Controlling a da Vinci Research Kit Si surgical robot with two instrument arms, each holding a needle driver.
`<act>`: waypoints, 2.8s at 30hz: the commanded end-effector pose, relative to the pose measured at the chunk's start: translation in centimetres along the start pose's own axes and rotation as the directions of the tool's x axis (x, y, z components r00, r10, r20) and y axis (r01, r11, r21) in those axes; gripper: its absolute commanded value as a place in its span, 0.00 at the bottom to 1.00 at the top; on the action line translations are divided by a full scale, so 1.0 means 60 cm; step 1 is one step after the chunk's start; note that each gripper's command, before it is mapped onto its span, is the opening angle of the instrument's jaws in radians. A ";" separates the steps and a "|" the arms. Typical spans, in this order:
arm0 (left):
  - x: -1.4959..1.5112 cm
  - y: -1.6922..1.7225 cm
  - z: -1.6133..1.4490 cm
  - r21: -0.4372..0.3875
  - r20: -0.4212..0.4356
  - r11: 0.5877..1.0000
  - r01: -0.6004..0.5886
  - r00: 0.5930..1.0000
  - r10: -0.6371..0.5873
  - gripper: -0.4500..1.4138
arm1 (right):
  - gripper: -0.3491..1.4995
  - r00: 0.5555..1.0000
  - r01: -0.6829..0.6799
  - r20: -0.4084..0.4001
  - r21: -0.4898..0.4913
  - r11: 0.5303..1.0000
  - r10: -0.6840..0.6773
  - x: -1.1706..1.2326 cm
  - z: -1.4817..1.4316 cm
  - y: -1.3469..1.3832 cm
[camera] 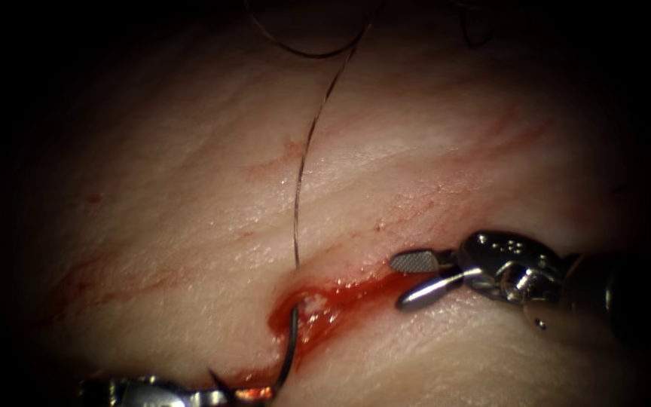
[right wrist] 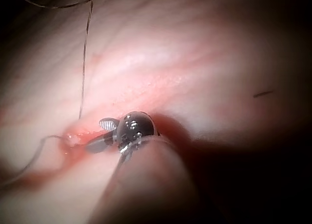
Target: Wound Closure
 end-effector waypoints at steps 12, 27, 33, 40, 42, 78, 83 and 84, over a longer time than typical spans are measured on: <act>-0.0036 -0.0084 0.0052 0.177 0.146 0.961 -0.215 0.971 0.190 0.00 | 0.91 0.970 -0.185 -0.120 0.202 0.962 0.211 0.0041 0.0046 -0.0033; -0.0041 -0.0128 0.0037 0.254 0.294 0.821 -0.511 0.850 0.438 0.00 | 0.88 0.946 -0.284 -0.090 0.227 0.932 0.310 0.0103 0.0082 0.0058; -0.0043 -0.0121 0.0059 0.222 0.304 0.779 -0.586 0.801 0.516 0.00 | 0.88 0.937 -0.319 -0.070 0.237 0.918 0.343 0.0111 0.0097 0.0081; -0.0055 -0.0127 0.0057 0.201 0.320 0.741 -0.641 0.757 0.569 0.00 | 0.85 0.933 -0.339 -0.024 0.281 0.898 0.360 0.0117 0.0109 0.0076; -0.0052 -0.0126 0.0056 0.193 0.325 0.728 -0.658 0.743 0.585 0.00 | 0.85 0.930 -0.347 -0.018 0.284 0.894 0.366 0.0117 0.0115 0.0077; -0.0052 -0.0110 0.0071 0.151 0.369 0.638 -0.755 0.642 0.672 0.00 | 0.82 0.921 -0.371 0.013 0.343 0.863 0.391 0.0126 0.0185 0.0051; -0.0051 -0.0109 0.0071 0.151 0.369 0.638 -0.755 0.642 0.672 0.00 | 0.80 0.920 -0.372 0.014 0.346 0.861 0.392 0.0132 0.0187 0.0053; -0.0051 -0.0110 0.0071 0.151 0.369 0.638 -0.755 0.642 0.672 0.00 | 0.79 0.920 -0.372 0.017 0.348 0.861 0.391 0.0132 0.0186 0.0052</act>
